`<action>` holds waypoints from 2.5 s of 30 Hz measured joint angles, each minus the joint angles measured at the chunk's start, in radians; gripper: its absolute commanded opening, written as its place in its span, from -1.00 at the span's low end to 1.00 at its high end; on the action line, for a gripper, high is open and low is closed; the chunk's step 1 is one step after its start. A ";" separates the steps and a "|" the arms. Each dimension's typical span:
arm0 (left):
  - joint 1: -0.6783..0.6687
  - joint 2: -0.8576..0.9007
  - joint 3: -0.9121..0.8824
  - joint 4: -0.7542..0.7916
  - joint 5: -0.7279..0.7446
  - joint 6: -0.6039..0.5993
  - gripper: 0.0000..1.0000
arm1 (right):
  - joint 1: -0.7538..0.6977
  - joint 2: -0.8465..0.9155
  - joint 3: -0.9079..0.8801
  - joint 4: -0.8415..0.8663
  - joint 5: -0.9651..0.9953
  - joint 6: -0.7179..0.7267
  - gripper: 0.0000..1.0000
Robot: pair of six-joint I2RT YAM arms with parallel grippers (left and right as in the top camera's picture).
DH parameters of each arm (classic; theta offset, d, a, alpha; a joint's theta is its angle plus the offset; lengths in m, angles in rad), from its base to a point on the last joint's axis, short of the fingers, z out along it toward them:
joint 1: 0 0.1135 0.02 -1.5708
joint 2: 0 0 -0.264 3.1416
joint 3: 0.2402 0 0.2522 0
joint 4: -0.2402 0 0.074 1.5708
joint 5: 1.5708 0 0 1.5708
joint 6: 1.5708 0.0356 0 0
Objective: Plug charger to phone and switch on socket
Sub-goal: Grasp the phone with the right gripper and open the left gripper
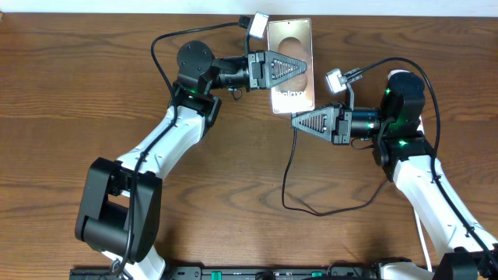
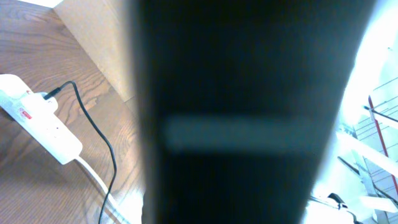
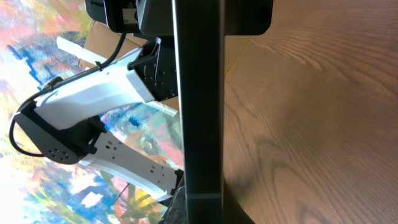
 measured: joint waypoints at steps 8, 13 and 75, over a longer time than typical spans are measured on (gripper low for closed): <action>0.000 0.000 0.000 -0.019 -0.001 0.000 -0.86 | 0.000 0.000 -0.009 0.027 0.013 0.026 -0.98; 0.000 0.000 0.002 -0.017 -0.004 -0.001 -0.86 | 0.000 0.000 -0.021 0.107 0.013 0.061 -0.98; -0.054 -0.008 -0.014 -0.031 0.174 0.005 0.00 | -0.008 -0.001 0.009 0.113 0.017 0.164 -0.98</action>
